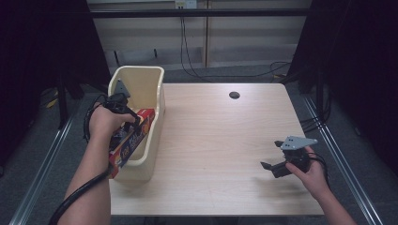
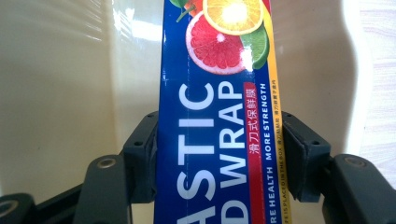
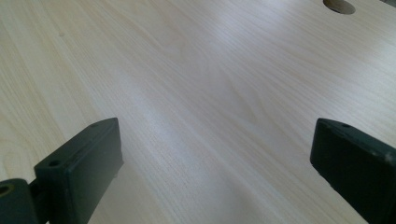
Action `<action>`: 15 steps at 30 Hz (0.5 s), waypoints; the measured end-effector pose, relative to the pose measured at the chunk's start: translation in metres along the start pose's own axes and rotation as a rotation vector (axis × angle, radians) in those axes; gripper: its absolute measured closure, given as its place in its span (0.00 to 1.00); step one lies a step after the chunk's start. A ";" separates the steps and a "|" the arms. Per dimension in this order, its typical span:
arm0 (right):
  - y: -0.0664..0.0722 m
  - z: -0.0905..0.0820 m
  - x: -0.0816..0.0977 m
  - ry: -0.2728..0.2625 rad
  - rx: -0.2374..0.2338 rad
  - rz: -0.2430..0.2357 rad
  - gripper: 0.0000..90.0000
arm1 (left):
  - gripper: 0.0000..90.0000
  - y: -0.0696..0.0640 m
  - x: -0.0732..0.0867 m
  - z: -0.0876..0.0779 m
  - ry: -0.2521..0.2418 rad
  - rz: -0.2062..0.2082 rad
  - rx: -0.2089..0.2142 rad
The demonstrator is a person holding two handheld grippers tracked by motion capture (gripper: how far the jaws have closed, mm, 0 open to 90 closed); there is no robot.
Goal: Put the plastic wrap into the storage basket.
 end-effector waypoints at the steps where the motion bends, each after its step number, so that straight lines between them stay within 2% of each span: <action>1: 0.000 0.000 0.000 -0.001 -0.005 -0.002 0.02 | 0.44 -0.001 0.000 0.001 -0.001 -0.006 0.003; 4: 0.000 0.000 0.000 -0.001 -0.005 -0.002 0.02 | 0.44 0.000 0.000 0.002 0.008 0.003 -0.005; 15: 0.000 0.000 0.000 0.000 0.001 0.001 0.02 | 0.44 0.000 -0.001 0.007 0.008 -0.017 0.012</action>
Point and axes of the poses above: each handheld gripper's, and its own axes: z roughly forward along the jaws, x roughly out of its underside, y roughly to its left, the point moved 9 cm from there along z, roughly forward along the jaws, and after that the axes turned 15 degrees about -z, right-handed, at the moved point
